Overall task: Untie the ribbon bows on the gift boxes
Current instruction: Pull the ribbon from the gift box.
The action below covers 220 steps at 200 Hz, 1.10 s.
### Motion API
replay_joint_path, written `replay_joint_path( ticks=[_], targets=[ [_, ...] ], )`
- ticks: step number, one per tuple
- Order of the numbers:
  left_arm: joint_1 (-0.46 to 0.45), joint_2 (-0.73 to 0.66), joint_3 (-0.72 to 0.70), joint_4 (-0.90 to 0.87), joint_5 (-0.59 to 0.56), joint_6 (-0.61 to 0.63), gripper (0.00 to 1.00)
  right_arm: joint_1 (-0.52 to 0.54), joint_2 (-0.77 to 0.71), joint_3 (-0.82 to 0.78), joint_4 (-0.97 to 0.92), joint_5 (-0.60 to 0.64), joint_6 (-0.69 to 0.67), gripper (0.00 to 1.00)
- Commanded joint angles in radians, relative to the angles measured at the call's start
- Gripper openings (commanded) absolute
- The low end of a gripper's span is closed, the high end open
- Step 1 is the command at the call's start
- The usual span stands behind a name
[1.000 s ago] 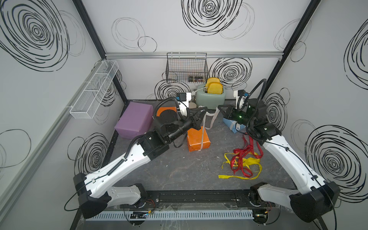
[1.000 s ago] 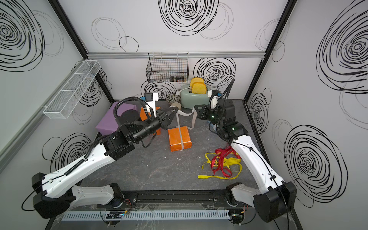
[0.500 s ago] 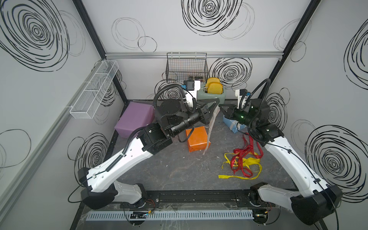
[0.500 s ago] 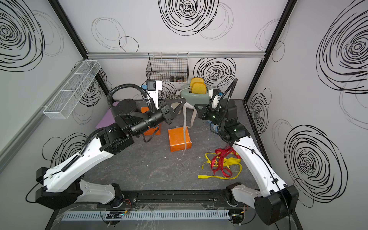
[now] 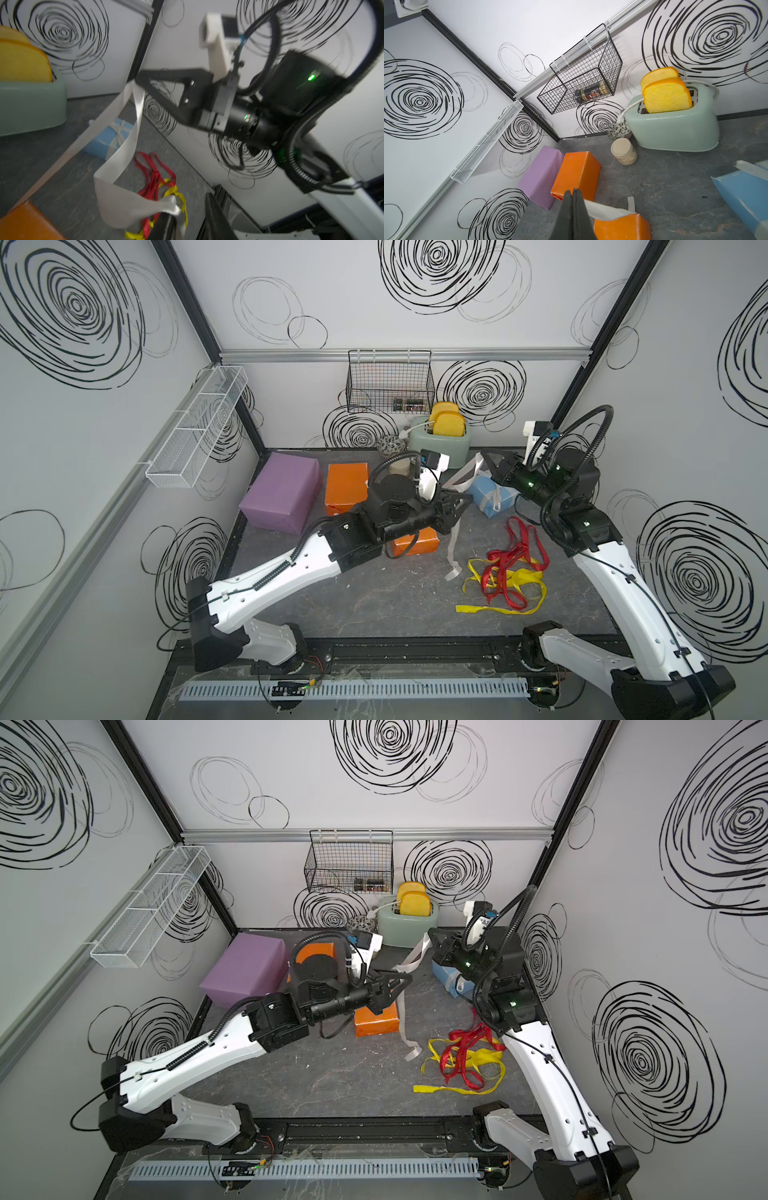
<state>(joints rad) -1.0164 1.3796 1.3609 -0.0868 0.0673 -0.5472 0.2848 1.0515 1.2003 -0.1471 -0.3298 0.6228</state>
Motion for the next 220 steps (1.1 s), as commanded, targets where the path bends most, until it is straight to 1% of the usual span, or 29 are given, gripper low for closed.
replay_joint_path(
  ticks=[1,17,33,43,49,59,67,81,91,109,119,129,136,152,162,172,183,199,220],
  targets=[
    [-0.006,0.019,-0.107,0.053,-0.057,0.041,0.28,-0.007,-0.017,-0.012,0.006,-0.004,-0.004,0.0],
    [-0.003,0.037,-0.175,0.107,-0.071,0.04,0.29,-0.009,-0.025,-0.034,0.024,-0.008,0.008,0.0],
    [-0.005,0.076,-0.193,0.128,-0.035,0.036,0.35,-0.009,-0.029,-0.041,0.024,-0.013,0.009,0.0],
    [-0.013,0.102,-0.188,0.119,-0.015,0.041,0.41,-0.01,-0.038,-0.044,0.02,-0.011,0.004,0.0],
    [-0.02,0.115,-0.185,0.111,-0.019,0.047,0.46,-0.01,-0.044,-0.047,0.017,-0.005,0.0,0.0],
    [-0.03,0.128,-0.187,0.094,-0.057,0.059,0.55,-0.013,-0.055,-0.056,0.013,0.0,-0.005,0.0],
    [-0.036,0.129,-0.197,0.086,-0.098,0.062,0.65,-0.016,-0.062,-0.064,0.011,0.002,-0.008,0.0],
    [-0.032,0.12,-0.229,0.081,-0.154,0.059,0.77,-0.021,-0.069,-0.077,0.007,-0.001,-0.011,0.0],
    [-0.028,0.109,-0.251,0.085,-0.183,0.068,0.87,-0.024,-0.074,-0.086,0.009,-0.007,-0.012,0.0],
    [-0.03,0.08,-0.285,0.075,-0.246,0.094,0.99,-0.029,-0.081,-0.099,0.011,-0.016,-0.01,0.0],
    [-0.031,0.053,-0.31,0.081,-0.268,0.111,0.96,-0.031,-0.085,-0.103,0.014,-0.021,-0.009,0.0],
    [-0.031,0.018,-0.344,0.107,-0.281,0.115,0.96,-0.03,-0.087,-0.106,0.015,-0.022,-0.007,0.0],
    [-0.027,-0.004,-0.363,0.125,-0.295,0.143,0.96,-0.03,-0.089,-0.109,0.02,-0.028,-0.005,0.0],
    [0.01,-0.043,-0.393,0.166,-0.295,0.147,0.96,-0.032,-0.091,-0.116,0.032,-0.047,0.003,0.0],
    [0.059,-0.049,-0.399,0.193,-0.253,0.144,0.96,-0.032,-0.093,-0.12,0.036,-0.057,0.01,0.0],
    [0.107,-0.042,-0.398,0.219,-0.173,0.144,0.96,-0.032,-0.094,-0.122,0.041,-0.066,0.013,0.0],
    [0.139,-0.022,-0.382,0.243,-0.095,0.165,0.96,-0.032,-0.093,-0.12,0.039,-0.072,0.015,0.0],
    [0.157,0.02,-0.338,0.254,-0.057,0.233,0.96,-0.032,-0.094,-0.114,0.035,-0.077,0.014,0.0],
    [0.174,0.079,-0.293,0.293,0.014,0.364,0.96,-0.032,-0.095,-0.114,0.051,-0.093,0.03,0.0]
  ],
)
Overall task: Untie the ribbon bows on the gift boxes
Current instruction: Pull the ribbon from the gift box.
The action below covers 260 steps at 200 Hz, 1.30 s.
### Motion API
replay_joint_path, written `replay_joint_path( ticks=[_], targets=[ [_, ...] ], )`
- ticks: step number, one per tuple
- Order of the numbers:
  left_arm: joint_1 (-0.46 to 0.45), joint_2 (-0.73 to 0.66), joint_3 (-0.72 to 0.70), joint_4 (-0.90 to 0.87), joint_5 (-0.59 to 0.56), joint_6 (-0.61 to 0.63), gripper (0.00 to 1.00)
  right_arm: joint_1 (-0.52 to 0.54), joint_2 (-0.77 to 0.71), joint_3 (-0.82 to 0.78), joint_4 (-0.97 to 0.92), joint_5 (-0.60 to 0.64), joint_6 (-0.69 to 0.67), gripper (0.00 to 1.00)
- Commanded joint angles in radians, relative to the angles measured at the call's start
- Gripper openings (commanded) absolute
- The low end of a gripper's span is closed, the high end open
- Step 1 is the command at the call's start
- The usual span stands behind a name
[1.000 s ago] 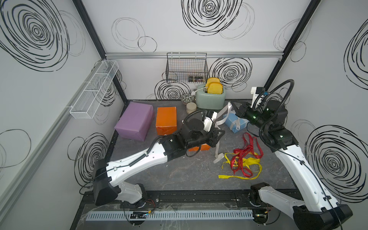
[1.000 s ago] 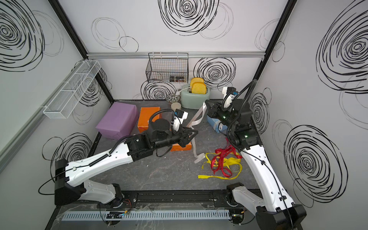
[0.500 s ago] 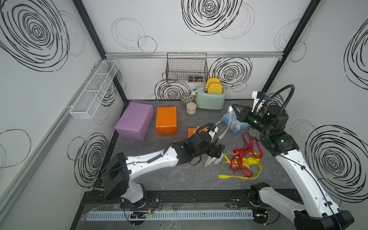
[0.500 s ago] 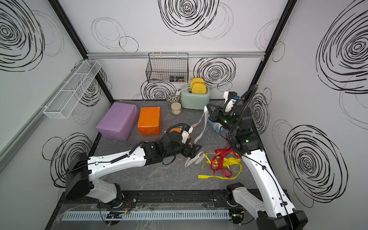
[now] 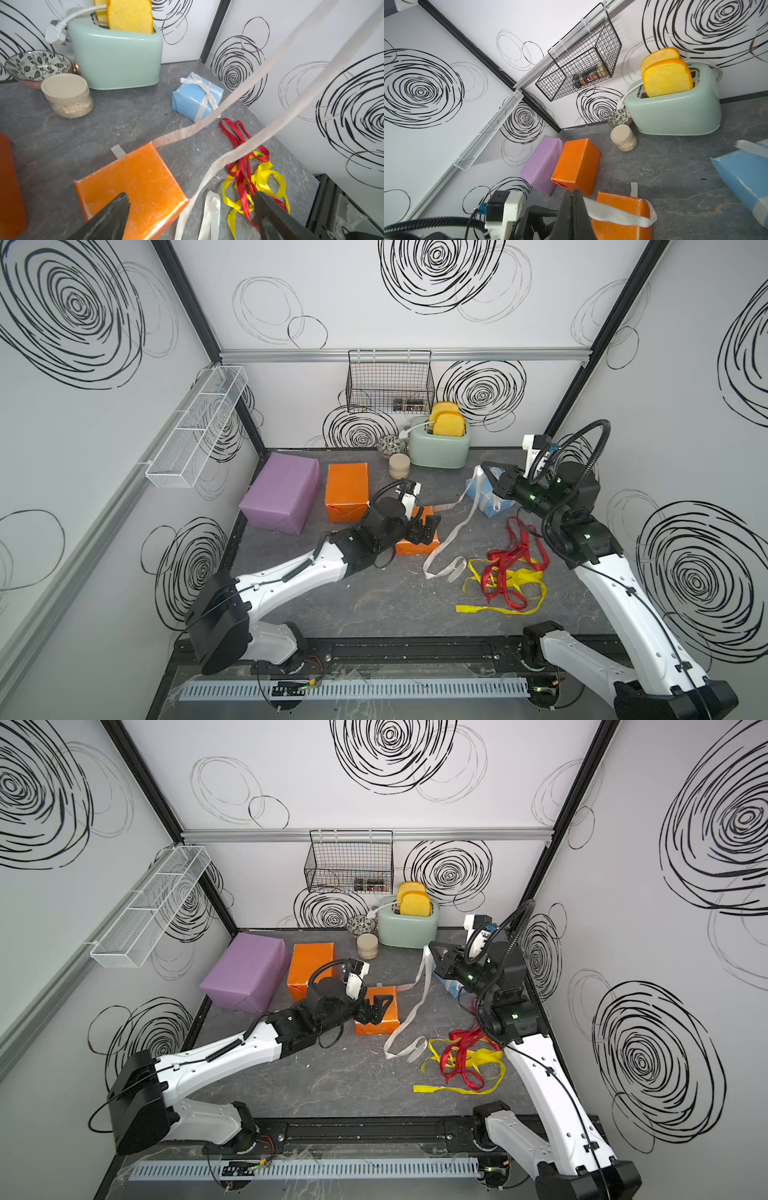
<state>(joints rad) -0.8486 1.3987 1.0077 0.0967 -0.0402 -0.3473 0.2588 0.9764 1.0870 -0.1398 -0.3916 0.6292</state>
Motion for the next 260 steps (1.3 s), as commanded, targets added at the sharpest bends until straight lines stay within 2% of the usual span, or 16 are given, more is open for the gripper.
replay_joint_path(
  ticks=[1,32,104,169,194,219,233,251,254,260],
  targets=[
    [0.008,0.063,0.062,0.112,0.125,0.167,0.96,-0.006,-0.02,-0.001,0.044,-0.032,0.024,0.0],
    [0.046,0.149,0.075,0.228,0.245,0.274,0.96,-0.006,-0.018,0.01,0.051,-0.039,0.031,0.0],
    [0.12,0.395,0.195,0.252,0.329,0.363,1.0,-0.006,-0.028,0.036,0.039,-0.064,0.032,0.0],
    [0.13,0.56,0.34,0.197,0.341,0.381,0.89,-0.006,-0.034,0.028,0.041,-0.077,0.032,0.0],
    [0.136,0.621,0.424,0.158,0.333,0.371,0.72,-0.006,-0.035,0.022,0.044,-0.084,0.038,0.0],
    [0.138,0.641,0.451,0.166,0.329,0.353,0.32,-0.006,-0.036,0.015,0.043,-0.081,0.033,0.0],
    [0.14,0.636,0.446,0.181,0.316,0.34,0.16,-0.006,-0.035,0.013,0.045,-0.08,0.032,0.0],
    [0.141,0.617,0.426,0.202,0.305,0.329,0.05,-0.007,-0.035,0.011,0.044,-0.075,0.03,0.0],
    [0.141,0.612,0.422,0.205,0.302,0.328,0.0,-0.007,-0.034,0.011,0.042,-0.075,0.029,0.0],
    [0.144,0.602,0.414,0.212,0.298,0.325,0.0,-0.007,-0.034,0.011,0.043,-0.072,0.028,0.0]
  ],
)
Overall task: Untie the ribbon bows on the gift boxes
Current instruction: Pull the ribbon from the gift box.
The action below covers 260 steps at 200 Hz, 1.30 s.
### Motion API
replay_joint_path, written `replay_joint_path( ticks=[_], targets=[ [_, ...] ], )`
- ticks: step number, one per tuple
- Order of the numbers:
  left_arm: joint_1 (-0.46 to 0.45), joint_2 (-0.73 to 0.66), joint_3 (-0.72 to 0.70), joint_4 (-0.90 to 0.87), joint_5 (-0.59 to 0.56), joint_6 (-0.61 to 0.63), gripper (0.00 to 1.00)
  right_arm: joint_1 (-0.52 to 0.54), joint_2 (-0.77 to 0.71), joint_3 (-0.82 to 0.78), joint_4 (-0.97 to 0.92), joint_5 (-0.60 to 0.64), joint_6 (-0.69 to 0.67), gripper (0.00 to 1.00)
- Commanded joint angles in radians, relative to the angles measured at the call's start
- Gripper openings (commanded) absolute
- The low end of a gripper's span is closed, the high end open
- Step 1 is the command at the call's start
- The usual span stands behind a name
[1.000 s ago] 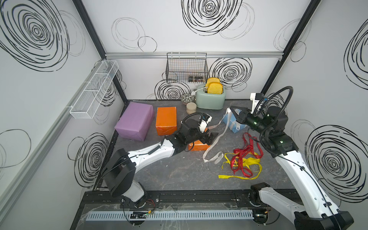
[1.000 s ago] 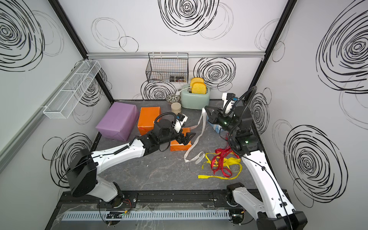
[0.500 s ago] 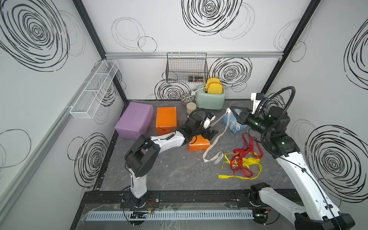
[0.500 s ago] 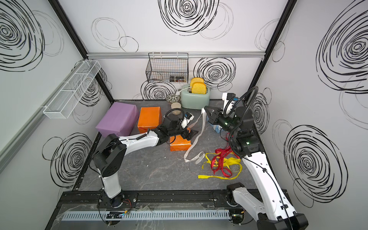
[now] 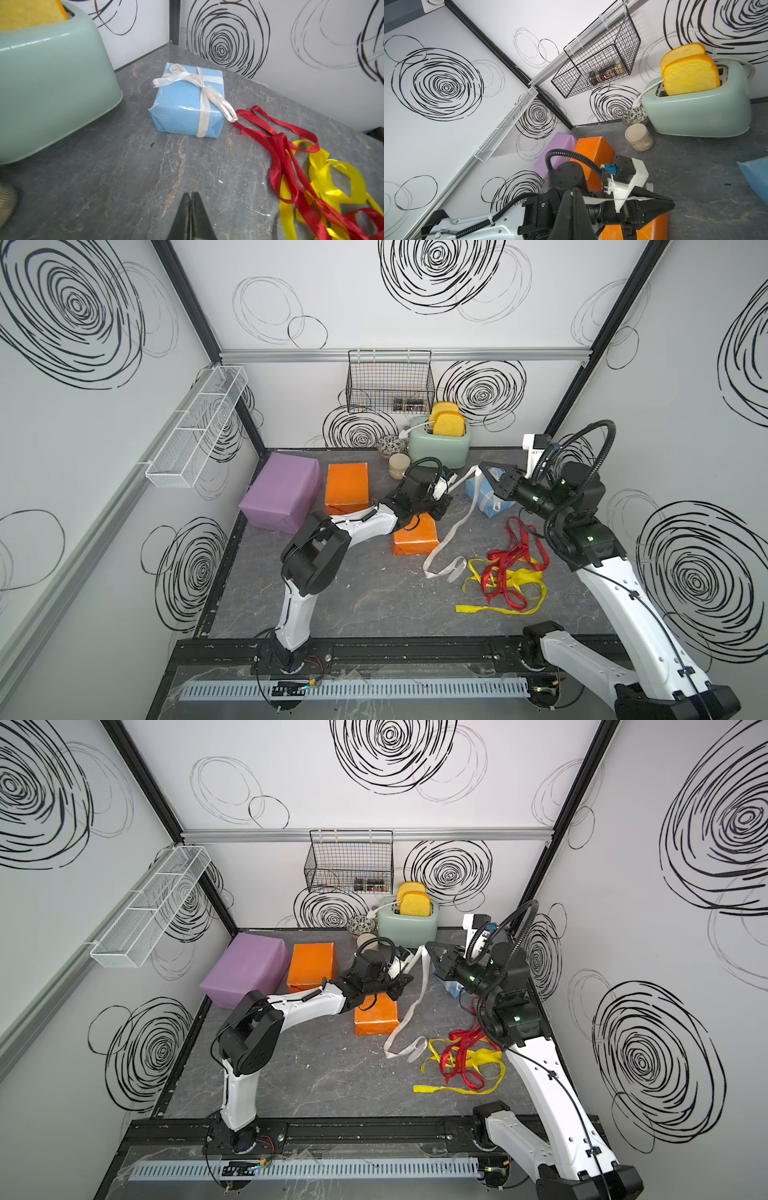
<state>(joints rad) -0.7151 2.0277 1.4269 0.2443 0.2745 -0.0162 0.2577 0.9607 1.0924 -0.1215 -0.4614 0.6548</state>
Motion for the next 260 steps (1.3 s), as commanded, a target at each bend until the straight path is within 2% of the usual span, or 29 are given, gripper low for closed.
replay_joint_path(
  ticks=[1,24,59,114,158,183,214,236,260],
  targets=[
    [0.01,-0.029,-0.007,0.065,-0.018,-0.007,0.0,-0.006,-0.019,0.006,0.025,-0.003,0.002,0.0],
    [0.017,-0.083,-0.05,0.103,-0.045,-0.035,0.0,-0.009,-0.024,0.003,0.019,0.016,-0.002,0.0],
    [0.021,-0.209,-0.091,0.139,-0.159,-0.082,0.0,-0.017,-0.049,0.004,-0.015,0.089,-0.02,0.0],
    [0.019,-0.423,-0.045,0.105,-0.273,-0.08,0.0,-0.02,-0.067,-0.037,-0.02,0.127,-0.024,0.0],
    [-0.004,-0.525,0.062,0.048,-0.281,-0.068,0.0,-0.022,-0.054,-0.047,-0.02,0.142,-0.024,0.0],
    [-0.076,-0.546,0.155,0.001,-0.28,-0.042,0.0,-0.023,-0.057,-0.034,-0.033,0.165,-0.029,0.0],
    [-0.233,-0.511,0.294,-0.092,-0.271,0.011,0.0,-0.038,-0.067,0.014,-0.09,0.249,-0.048,0.0],
    [-0.341,-0.461,0.389,-0.162,-0.261,0.042,0.0,-0.064,-0.071,0.09,-0.128,0.291,-0.056,0.0],
    [-0.415,-0.407,0.451,-0.205,-0.225,0.012,0.0,-0.077,-0.062,0.207,-0.189,0.358,-0.077,0.0]
  ],
)
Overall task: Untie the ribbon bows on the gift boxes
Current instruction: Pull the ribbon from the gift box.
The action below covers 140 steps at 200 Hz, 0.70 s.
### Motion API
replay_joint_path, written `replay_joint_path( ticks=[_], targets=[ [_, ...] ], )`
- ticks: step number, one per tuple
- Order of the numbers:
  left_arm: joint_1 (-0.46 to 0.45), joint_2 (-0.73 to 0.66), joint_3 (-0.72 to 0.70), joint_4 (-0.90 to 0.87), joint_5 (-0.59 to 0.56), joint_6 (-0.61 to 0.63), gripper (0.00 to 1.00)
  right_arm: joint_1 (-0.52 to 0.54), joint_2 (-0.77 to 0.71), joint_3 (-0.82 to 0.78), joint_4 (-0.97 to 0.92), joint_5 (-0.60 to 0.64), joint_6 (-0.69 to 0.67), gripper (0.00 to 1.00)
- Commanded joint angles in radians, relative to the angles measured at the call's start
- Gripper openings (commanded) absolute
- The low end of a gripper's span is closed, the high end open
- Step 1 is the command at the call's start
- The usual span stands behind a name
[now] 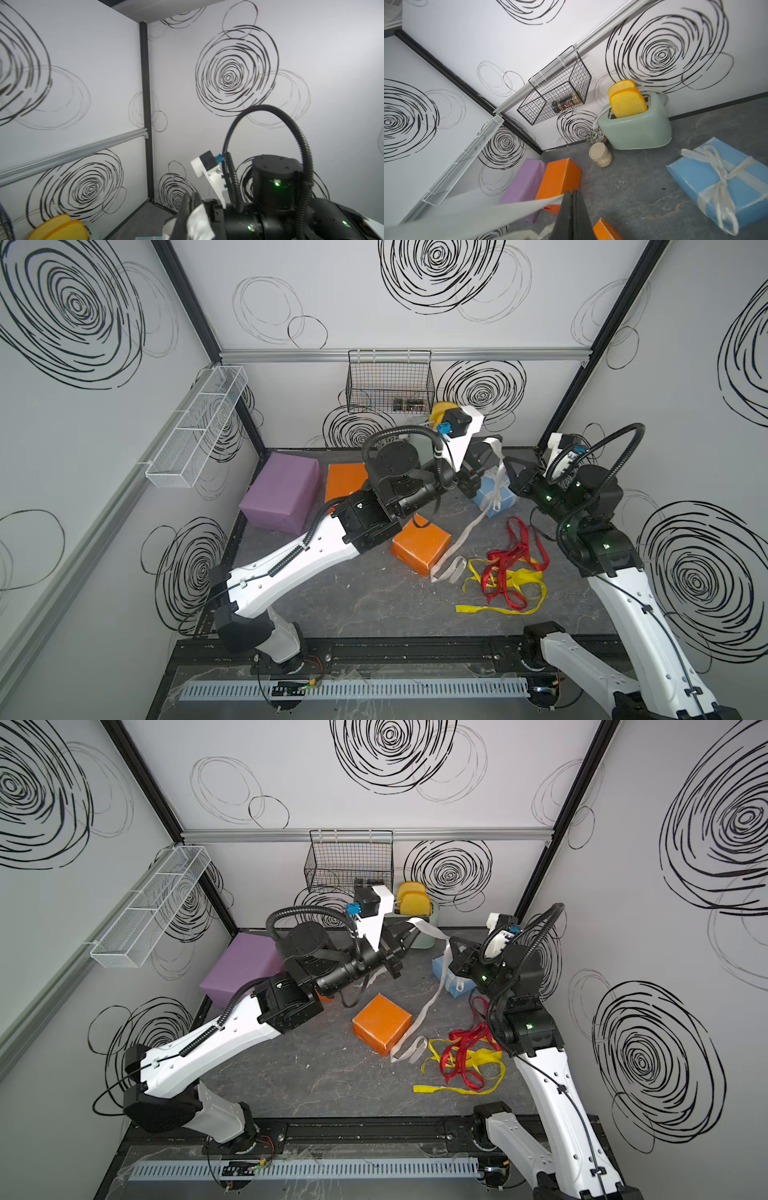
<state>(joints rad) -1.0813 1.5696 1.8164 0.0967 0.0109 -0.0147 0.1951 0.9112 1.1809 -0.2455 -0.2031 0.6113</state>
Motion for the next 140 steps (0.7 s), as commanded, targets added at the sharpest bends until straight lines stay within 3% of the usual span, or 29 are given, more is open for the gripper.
replay_joint_path(
  ticks=[1,74,106,140],
  targets=[
    [-0.051,0.052,0.063,-0.059,0.041,0.008,0.0,-0.015,-0.011,0.122,-0.066,0.105,-0.035,0.0],
    [-0.15,0.204,0.159,-0.026,0.227,-0.215,0.0,-0.022,-0.022,0.357,-0.223,0.407,-0.127,0.0],
    [-0.182,0.298,0.293,-0.037,0.288,-0.267,0.0,-0.02,-0.027,0.425,-0.265,0.473,-0.154,0.0],
    [-0.191,0.318,0.26,0.019,0.315,-0.311,0.0,-0.021,-0.041,0.433,-0.297,0.542,-0.179,0.0]
  ],
)
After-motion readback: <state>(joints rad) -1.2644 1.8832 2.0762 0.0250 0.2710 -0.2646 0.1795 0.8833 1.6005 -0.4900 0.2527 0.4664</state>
